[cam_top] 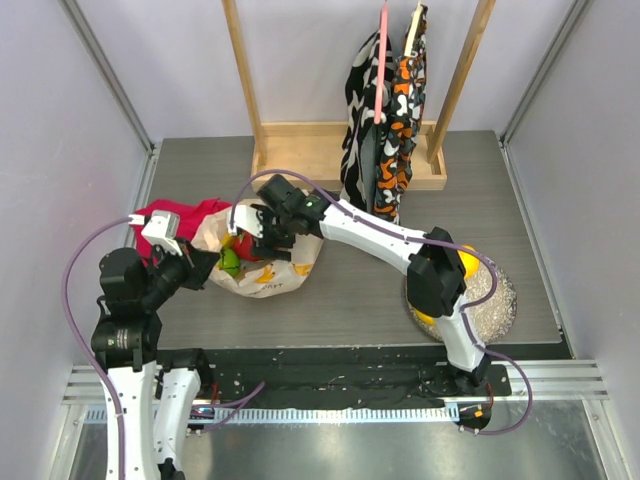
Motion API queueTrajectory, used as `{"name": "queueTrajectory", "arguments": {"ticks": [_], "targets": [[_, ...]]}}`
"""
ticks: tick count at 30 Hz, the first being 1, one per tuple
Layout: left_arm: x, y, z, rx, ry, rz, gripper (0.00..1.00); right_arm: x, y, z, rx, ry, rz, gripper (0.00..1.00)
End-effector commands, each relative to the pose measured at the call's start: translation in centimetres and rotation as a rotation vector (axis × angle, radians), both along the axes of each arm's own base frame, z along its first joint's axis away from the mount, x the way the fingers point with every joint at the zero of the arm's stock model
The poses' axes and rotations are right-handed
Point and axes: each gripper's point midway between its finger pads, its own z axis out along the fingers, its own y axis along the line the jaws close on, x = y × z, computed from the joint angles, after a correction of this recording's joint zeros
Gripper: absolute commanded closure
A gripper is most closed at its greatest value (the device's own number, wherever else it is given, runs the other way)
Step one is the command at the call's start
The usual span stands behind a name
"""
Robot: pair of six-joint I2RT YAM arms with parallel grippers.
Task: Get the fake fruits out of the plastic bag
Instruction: Take out the fake fruit from the plastic bag.
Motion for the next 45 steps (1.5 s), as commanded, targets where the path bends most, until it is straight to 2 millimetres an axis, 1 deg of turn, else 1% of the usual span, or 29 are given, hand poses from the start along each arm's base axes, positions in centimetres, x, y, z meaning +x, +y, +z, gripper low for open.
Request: {"name": "queueTrajectory", "arguments": {"ticks": [1,3,6,8,11,13,15,16,18,19,20,21,23,24,26,27,29,30,32,33,35,36,37,38,39,40,42,44,45], "targets": [[0.1,-0.4,2.1,-0.027,-0.057,-0.016,1.00,1.7,3.4,3.0,0.124,-0.102,0.070,0.23],[-0.2,-0.7,2.3,-0.038,-0.047,-0.029,1.00,1.9,3.9,2.9,0.129,-0.110,0.089,0.23],[-0.4,-0.9,2.3,-0.056,-0.039,-0.035,1.00,1.8,4.8,1.4,0.116,-0.115,0.134,0.18],[-0.4,-0.9,2.5,-0.061,-0.042,-0.032,1.00,1.6,5.7,-0.5,0.080,-0.126,0.152,0.12],[-0.7,-1.1,2.7,-0.063,-0.045,-0.038,1.00,2.4,6.3,-3.0,0.012,-0.166,0.136,0.07],[-0.9,-1.1,2.9,-0.066,-0.049,-0.037,1.00,3.1,6.6,-4.5,-0.019,-0.203,0.116,0.07],[-1.0,-1.2,2.9,-0.068,-0.049,-0.039,1.00,3.6,7.1,-5.2,-0.022,-0.244,0.126,0.07],[-1.1,-1.1,3.0,-0.067,-0.055,-0.035,1.00,3.9,6.7,-5.9,-0.048,-0.260,0.119,0.07],[-1.1,-1.1,3.1,-0.066,-0.055,-0.035,1.00,3.9,6.3,-6.6,-0.087,-0.269,0.126,0.21],[-1.0,-1.1,3.1,-0.064,-0.058,-0.034,1.00,4.1,6.3,-6.0,-0.084,-0.271,0.119,0.29],[-1.0,-1.0,3.1,-0.064,-0.057,-0.033,1.00,3.9,6.3,-5.5,-0.081,-0.263,0.118,0.45],[-1.0,-1.0,3.1,-0.064,-0.057,-0.031,1.00,3.4,5.7,-5.1,-0.100,-0.238,0.121,0.52],[-0.7,-1.0,3.1,-0.063,-0.067,-0.028,1.00,2.8,6.1,-2.5,-0.050,-0.211,0.109,0.65],[-0.5,-0.9,3.1,-0.068,-0.065,-0.022,1.00,2.4,6.0,0.0,-0.012,-0.218,0.105,0.67],[0.2,-0.5,2.9,-0.072,-0.065,0.009,1.00,1.6,5.8,2.4,0.045,-0.196,0.097,0.68],[0.5,-0.3,3.1,-0.073,-0.074,0.016,1.00,1.0,5.4,5.1,0.082,-0.199,0.097,0.68],[1.1,-0.1,2.9,-0.073,-0.077,0.029,1.00,-0.4,4.4,7.1,0.107,-0.161,0.101,0.68],[1.5,0.0,2.7,-0.074,-0.072,0.038,1.00,-1.2,3.9,9.6,0.156,-0.149,0.113,0.68],[2.1,0.2,2.7,-0.077,-0.079,0.047,1.00,-2.2,2.5,11.0,0.183,-0.082,0.091,0.69],[2.5,0.3,2.4,-0.075,-0.072,0.050,1.00,-3.1,1.9,12.8,0.222,-0.062,0.100,0.70],[3.1,0.4,2.2,-0.069,-0.072,0.048,1.00,-3.7,1.0,14.4,0.265,0.011,0.056,0.71],[3.4,0.4,2.3,-0.066,-0.079,0.049,1.00,-3.3,0.3,15.4,0.297,0.038,0.024,0.71],[3.8,0.5,2.0,-0.067,-0.064,0.053,1.00,-3.5,0.0,17.6,0.357,0.064,0.027,0.71],[4.1,0.5,2.0,-0.068,-0.062,0.053,1.00,-3.6,-0.2,18.9,0.395,0.091,0.017,0.71],[4.6,0.6,2.1,-0.067,-0.068,0.054,1.00,-3.0,-0.9,20.1,0.439,0.147,-0.045,0.71],[5.1,0.7,1.9,-0.071,-0.052,0.062,1.00,-3.2,-1.1,22.7,0.508,0.172,-0.029,0.71],[5.9,0.8,2.2,-0.076,-0.058,0.065,1.00,-3.1,-1.6,25.3,0.601,0.285,-0.097,0.70],[6.7,0.8,1.8,-0.080,-0.038,0.057,1.00,-1.6,-2.8,29.3,0.741,0.340,-0.136,0.70],[7.1,0.8,2.3,-0.081,-0.050,0.055,1.00,-1.1,-3.3,30.3,0.785,0.374,-0.169,0.70]]}}
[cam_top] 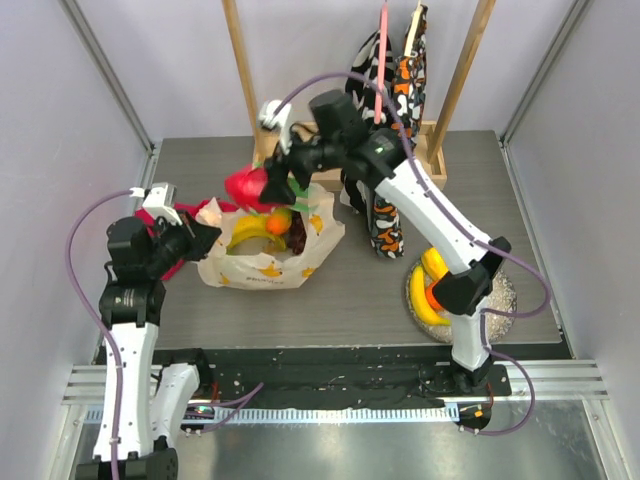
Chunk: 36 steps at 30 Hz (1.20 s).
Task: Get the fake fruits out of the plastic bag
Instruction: Take out the fake fruit from the plastic bag, then place the fake fruit on the plate.
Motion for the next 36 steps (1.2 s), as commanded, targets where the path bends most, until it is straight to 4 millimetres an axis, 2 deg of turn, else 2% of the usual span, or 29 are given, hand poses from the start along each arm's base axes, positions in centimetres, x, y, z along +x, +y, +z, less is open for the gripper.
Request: {"name": "queueTrajectory", "arguments": {"ticks": [1,3,5,6,7,8,9,10,11,12,13,14,15,16,17,18,20,21,22,23,24,26,28,30,31,33,34,35,36], "targets": [[2.1,0.3,2.1,-0.002,-0.069,0.007,1.00,0.1,-2.5,10.8,0.356,0.203,-0.087,0.70],[2.7,0.3,2.2,0.001,-0.059,0.005,1.00,-0.1,-4.0,13.7,0.400,0.111,-0.103,0.69],[3.2,0.4,2.0,0.003,-0.049,0.003,1.00,0.7,-6.5,14.4,0.379,0.044,-0.165,0.69],[3.2,0.4,2.2,0.010,-0.056,0.000,1.00,0.2,-8.4,15.6,0.376,-0.012,-0.184,0.69],[3.3,0.4,2.3,0.012,-0.056,-0.002,1.00,0.4,-10.0,15.9,0.356,-0.060,-0.214,0.69],[3.5,0.4,2.2,0.012,-0.052,-0.004,1.00,1.6,-12.8,15.2,0.314,-0.065,-0.298,0.70],[3.5,0.4,2.2,0.015,-0.052,-0.005,1.00,0.6,-15.4,15.5,0.299,-0.095,-0.348,0.70],[3.6,0.4,2.0,0.015,-0.047,-0.007,1.00,0.7,-17.2,15.2,0.275,-0.118,-0.399,0.72],[3.6,0.4,1.8,0.015,-0.042,-0.007,1.00,1.9,-20.5,15.2,0.260,-0.147,-0.497,0.73],[3.7,0.5,1.5,0.013,-0.032,-0.005,1.00,1.4,-23.4,15.6,0.263,-0.171,-0.592,0.73],[3.8,0.4,1.3,0.010,-0.026,-0.004,1.00,1.8,-25.4,16.0,0.280,-0.178,-0.661,0.73],[3.7,0.4,0.9,0.005,-0.015,-0.005,1.00,2.9,-28.8,17.3,0.351,-0.176,-0.777,0.73],[3.9,0.4,0.7,0.003,-0.010,-0.003,1.00,3.4,-30.1,17.3,0.397,-0.147,-0.795,0.71],[3.9,0.3,0.5,-0.006,-0.002,-0.003,1.00,3.6,-30.8,18.2,0.473,-0.108,-0.796,0.71],[3.9,0.3,0.1,-0.012,0.011,-0.005,1.00,4.2,-31.0,20.5,0.626,-0.044,-0.788,0.69],[3.9,0.1,0.1,-0.021,0.016,-0.016,1.00,5.1,-31.8,20.7,0.664,-0.028,-0.786,0.69],[4.1,-0.3,0.8,-0.036,0.014,-0.035,1.00,7.1,-31.0,21.9,0.735,-0.019,-0.712,0.68],[4.2,-0.4,1.3,-0.038,0.007,-0.041,1.00,7.0,-30.5,24.0,0.770,-0.033,-0.679,0.68],[4.4,-0.4,1.8,-0.038,-0.001,-0.043,1.00,8.9,-30.7,23.9,0.769,-0.032,-0.686,0.69],[4.4,-0.3,2.3,-0.027,-0.008,-0.044,1.00,9.2,-31.0,25.0,0.775,-0.071,-0.685,0.69],[4.5,-0.3,4.0,-0.014,-0.045,-0.046,1.00,7.8,-32.3,28.4,0.797,-0.178,-0.673,0.69],[4.9,0.6,4.6,0.029,-0.049,-0.006,1.00,6.8,-33.2,30.1,0.791,-0.242,-0.645,0.68],[5.3,2.0,6.4,0.073,-0.093,0.072,1.00,6.5,-35.7,29.6,0.782,-0.240,-0.705,0.68],[5.4,3.0,7.3,0.098,-0.117,0.130,1.00,5.6,-37.7,27.5,0.761,-0.186,-0.760,0.70],[5.4,3.4,7.6,0.105,-0.127,0.154,1.00,5.5,-40.5,26.6,0.751,-0.194,-0.842,0.70],[5.4,3.7,7.6,0.111,-0.132,0.167,1.00,3.9,-43.3,24.4,0.750,-0.167,-0.944,0.71],[5.4,3.5,7.2,0.108,-0.123,0.155,1.00,3.1,-47.3,23.9,0.750,-0.201,-1.058,0.72],[5.4,3.1,6.9,0.099,-0.114,0.133,1.00,2.8,-48.8,22.0,0.742,-0.165,-1.098,0.72],[5.4,3.0,6.6,0.087,-0.105,0.126,1.00,1.4,-50.0,21.8,0.739,-0.189,-1.146,0.72]]}}
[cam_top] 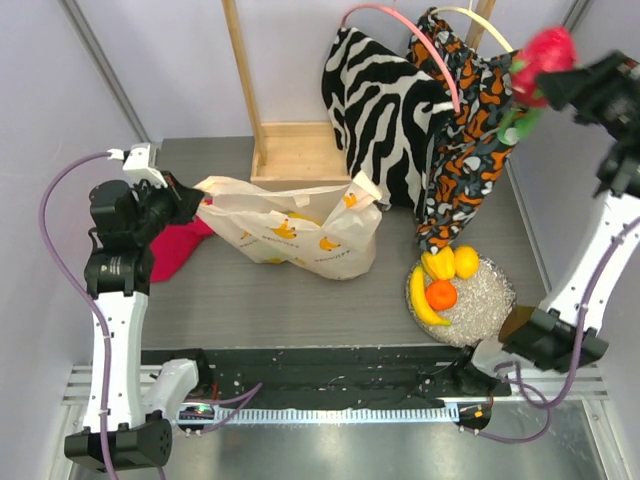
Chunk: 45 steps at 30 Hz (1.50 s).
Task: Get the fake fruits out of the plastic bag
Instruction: Place the fake fruit on the plate.
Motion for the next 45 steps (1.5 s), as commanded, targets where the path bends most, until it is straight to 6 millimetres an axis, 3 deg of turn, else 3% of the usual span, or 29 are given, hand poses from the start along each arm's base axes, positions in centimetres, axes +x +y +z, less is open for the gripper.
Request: {"name": "queueTrajectory", "arguments": {"ticks": [1,2,4,5,7,8,10,11,12,16,18,19,23,28,31,38,41,45], "targets": [[0.6,0.4,-0.5,0.005,0.001,0.013,1.00,-7.4,-3.6,2.9,-0.045,-0.113,-0.140,0.72],[0.8,0.1,-0.9,-0.007,0.011,-0.002,1.00,-8.2,-5.7,1.8,-0.018,-0.076,-0.176,0.73],[1.0,-0.2,-1.2,-0.030,0.018,-0.012,1.00,-9.0,-7.4,0.8,0.023,-0.042,-0.207,0.75],[1.1,-0.3,-1.2,-0.036,0.017,-0.016,1.00,-9.7,-9.6,-0.3,0.058,-0.016,-0.263,0.75],[1.3,-0.5,-1.2,-0.038,0.010,-0.026,1.00,-9.9,-10.9,-3.0,0.121,0.056,-0.242,0.75],[1.4,-0.4,-1.2,-0.037,0.010,-0.026,1.00,-10.6,-13.2,-5.0,0.064,0.086,-0.288,0.76],[1.4,-0.5,-1.0,-0.028,-0.010,-0.033,1.00,-10.8,-14.3,-11.4,0.165,0.284,-0.301,0.76],[1.4,-0.5,-1.5,-0.029,-0.003,-0.033,1.00,-11.1,-14.5,-13.5,0.087,0.343,-0.297,0.77],[1.4,-0.5,-1.6,-0.028,-0.007,-0.034,1.00,-11.7,-14.0,-17.7,-0.036,0.465,-0.270,0.77],[1.4,-0.5,-1.8,-0.042,-0.017,-0.030,1.00,-13.5,-12.9,-27.3,-0.196,0.730,-0.151,0.78],[1.3,-0.5,-2.1,-0.044,-0.012,-0.029,1.00,-14.8,-10.7,-30.8,-0.232,0.819,-0.048,0.80],[1.3,-0.6,-2.2,-0.045,-0.012,-0.031,1.00,-15.2,-8.7,-33.5,-0.257,0.912,0.022,0.80],[1.3,-0.7,-2.8,-0.047,0.002,-0.038,1.00,-15.4,-3.9,-36.2,-0.253,0.972,0.111,0.79],[1.0,-0.7,-3.1,-0.052,0.014,-0.035,1.00,-13.7,-2.5,-38.5,-0.153,1.024,0.088,0.79],[0.6,-0.8,-3.0,-0.041,0.020,-0.046,1.00,-12.5,-3.3,-38.3,-0.142,1.014,0.054,0.80],[0.4,-0.8,-3.3,-0.040,0.038,-0.046,1.00,-12.3,-5.5,-36.5,-0.201,0.994,-0.054,0.81],[0.3,-0.9,-3.4,-0.047,0.042,-0.045,1.00,-11.1,-7.4,-36.3,-0.247,0.946,-0.155,0.81],[0.3,-0.8,-3.1,-0.037,0.035,-0.047,1.00,-9.9,-8.2,-37.3,-0.195,0.957,-0.199,0.80]]}}
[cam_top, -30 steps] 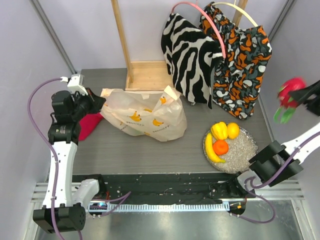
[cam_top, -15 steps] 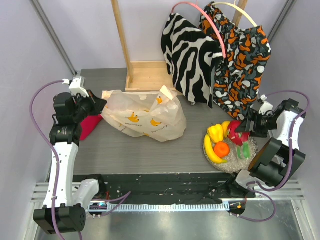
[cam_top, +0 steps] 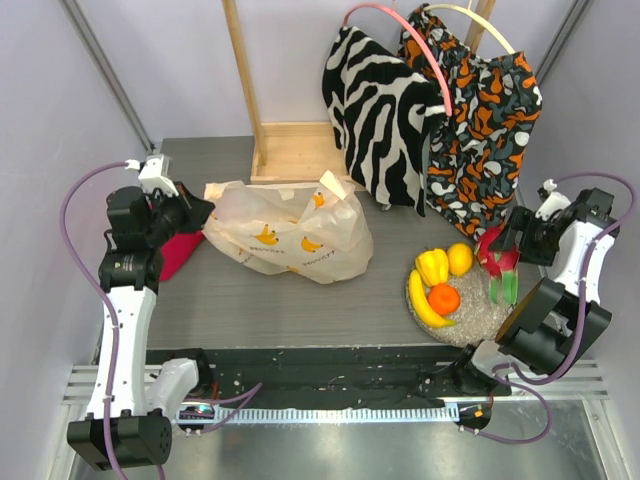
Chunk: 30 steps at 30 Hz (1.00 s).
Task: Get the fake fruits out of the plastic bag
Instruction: Place the fake fruit on the plate.
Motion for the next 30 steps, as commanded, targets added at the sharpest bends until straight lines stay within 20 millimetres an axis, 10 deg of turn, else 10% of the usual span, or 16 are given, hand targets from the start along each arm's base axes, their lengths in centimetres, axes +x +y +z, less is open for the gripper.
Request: {"name": "queueTrajectory", "arguments": {"ticks": [1,11,17,20,25,30], "targets": [[-0.3,-0.1,1.8,0.010,-0.055,-0.016,1.00,2.6,-1.9,0.9,-0.046,-0.088,-0.086,0.80],[-0.8,-0.2,1.3,0.008,-0.042,-0.015,1.00,4.0,1.8,-2.0,0.013,-0.069,-0.025,0.75],[-0.9,-0.3,1.5,0.003,-0.044,-0.018,1.00,3.9,1.1,-3.1,-0.028,-0.056,-0.035,0.50],[-0.9,-0.4,1.5,-0.001,-0.043,-0.025,1.00,3.6,0.9,-2.9,-0.057,-0.056,-0.018,0.10],[-1.1,-0.6,1.3,0.000,-0.039,-0.038,1.00,3.2,1.9,1.2,-0.067,-0.124,0.046,0.00],[-1.9,-1.2,0.6,-0.024,-0.008,-0.067,1.00,2.6,3.9,9.4,-0.105,-0.299,0.169,0.00]]}}
